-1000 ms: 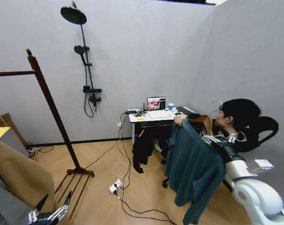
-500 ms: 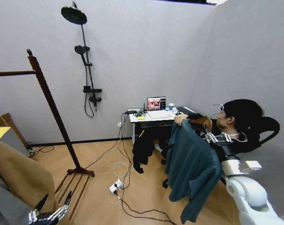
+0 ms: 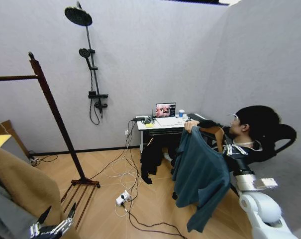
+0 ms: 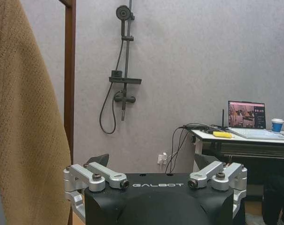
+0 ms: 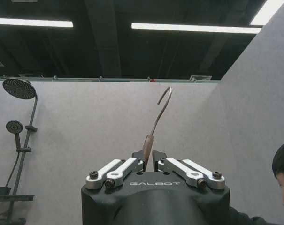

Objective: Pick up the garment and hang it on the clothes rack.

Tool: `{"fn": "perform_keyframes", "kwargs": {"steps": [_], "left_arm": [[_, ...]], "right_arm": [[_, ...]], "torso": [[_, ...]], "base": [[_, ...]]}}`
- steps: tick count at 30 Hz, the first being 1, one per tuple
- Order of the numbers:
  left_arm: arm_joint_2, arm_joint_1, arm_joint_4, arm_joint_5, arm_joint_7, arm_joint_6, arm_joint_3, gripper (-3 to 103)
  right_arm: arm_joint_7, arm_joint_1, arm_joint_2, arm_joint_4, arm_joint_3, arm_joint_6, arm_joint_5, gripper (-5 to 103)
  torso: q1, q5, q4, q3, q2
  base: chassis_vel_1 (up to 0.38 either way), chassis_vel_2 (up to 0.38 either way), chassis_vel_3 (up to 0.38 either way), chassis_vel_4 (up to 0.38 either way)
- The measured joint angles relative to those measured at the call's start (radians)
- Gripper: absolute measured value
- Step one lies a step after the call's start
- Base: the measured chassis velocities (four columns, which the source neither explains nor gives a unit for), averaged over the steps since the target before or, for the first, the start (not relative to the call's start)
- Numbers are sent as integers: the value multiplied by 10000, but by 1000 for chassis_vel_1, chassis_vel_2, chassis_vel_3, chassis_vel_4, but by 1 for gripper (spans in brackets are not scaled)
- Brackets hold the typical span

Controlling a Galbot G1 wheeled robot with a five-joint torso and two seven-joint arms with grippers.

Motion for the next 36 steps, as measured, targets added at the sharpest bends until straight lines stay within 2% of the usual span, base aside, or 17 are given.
{"fn": "perform_keyframes", "kwargs": {"steps": [4, 6, 10, 11, 13, 14, 20, 22, 24, 26, 28, 29, 30, 32, 33, 34, 36], "left_arm": [[0, 0, 0, 0, 0, 0, 0, 100], [0, 0, 0, 0, 0, 0, 0, 100], [0, 0, 0, 0, 0, 0, 0, 100], [0, 0, 0, 0, 0, 0, 0, 100], [0, 0, 0, 0, 0, 0, 0, 100], [0, 0, 0, 0, 0, 0, 0, 100], [-1, 0, 0, 0, 0, 0, 0, 100], [0, 0, 0, 0, 0, 0, 0, 100], [0, 0, 0, 0, 0, 0, 0, 100], [0, 0, 0, 0, 0, 0, 0, 100], [0, 0, 0, 1, 0, 0, 0, 100], [0, 0, 0, 0, 0, 0, 0, 100], [0, 0, 0, 0, 0, 0, 0, 100], [0, 0, 0, 0, 0, 0, 0, 100], [0, 0, 0, 0, 0, 0, 0, 100], [0, 0, 0, 0, 0, 0, 0, 100], [0, 0, 0, 0, 0, 0, 0, 100]], "right_arm": [[219, -51, -21, 254, -31, -303, 127, 16], [694, -132, -186, 746, -30, -1116, 712, 27], [1071, 113, -411, 761, -112, -1773, 1213, 43], [1071, 113, -411, 761, -112, -1773, 1213, 43], [1368, 416, -551, 555, -301, -2145, 1561, 54], [1368, 416, -551, 555, -301, -2145, 1561, 54], [1697, 1074, -642, -12, -626, -2319, 1647, 81], [1699, 1206, -670, -152, -687, -2273, 1639, 85], [1699, 1269, -692, -215, -715, -2246, 1621, 81], [1699, 1410, -734, -393, -778, -2182, 1492, 70], [1699, 1451, -742, -450, -799, -2158, 1458, 70], [1696, 1487, -747, -535, -830, -2093, 1403, 59], [1669, 1489, -739, -600, -856, -1942, 1364, 54], [1644, 1489, -721, -640, -869, -1836, 1326, 54], [1528, 1473, -661, -732, -887, -1576, 1227, 43], [1528, 1473, -661, -732, -887, -1576, 1227, 43], [1414, 1449, -622, -783, -893, -1350, 1184, 32]], "torso": [[0, 1, 1, 0, 0], [0, 0, -1, 0, 0], [-1, 0, 0, 0, 0], [-1, 0, 0, 0, 0], [1, 1, 0, 0, 0], [1, 1, 0, 0, 0], [0, 1, 0, 0, 0], [1, 3, 1, 0, -1], [0, 3, 0, 1, -1], [1, 1, 0, 1, 0], [0, 1, 0, 1, -1], [1, 1, 1, 0, -1], [1, 1, 0, 0, -1], [1, 1, 0, 0, 0], [1, 1, 1, 1, -1], [1, 1, 1, 1, -1], [1, 2, 0, 0, -1]], "base": [[0, 0, 0, 0], [0, 0, 0, 0], [0, 0, 0, 0], [0, 0, 0, 0], [0, 0, 0, 0], [0, 0, 0, 0], [0, 0, 0, 0], [0, 0, 0, 0], [0, 0, 0, 0], [0, 0, 0, 0], [0, 0, 0, 0], [0, 0, 0, 0], [0, 0, 0, 0], [0, 0, 0, 0], [0, 0, 0, 0], [0, 0, 0, 0], [0, 0, 0, 0]]}}
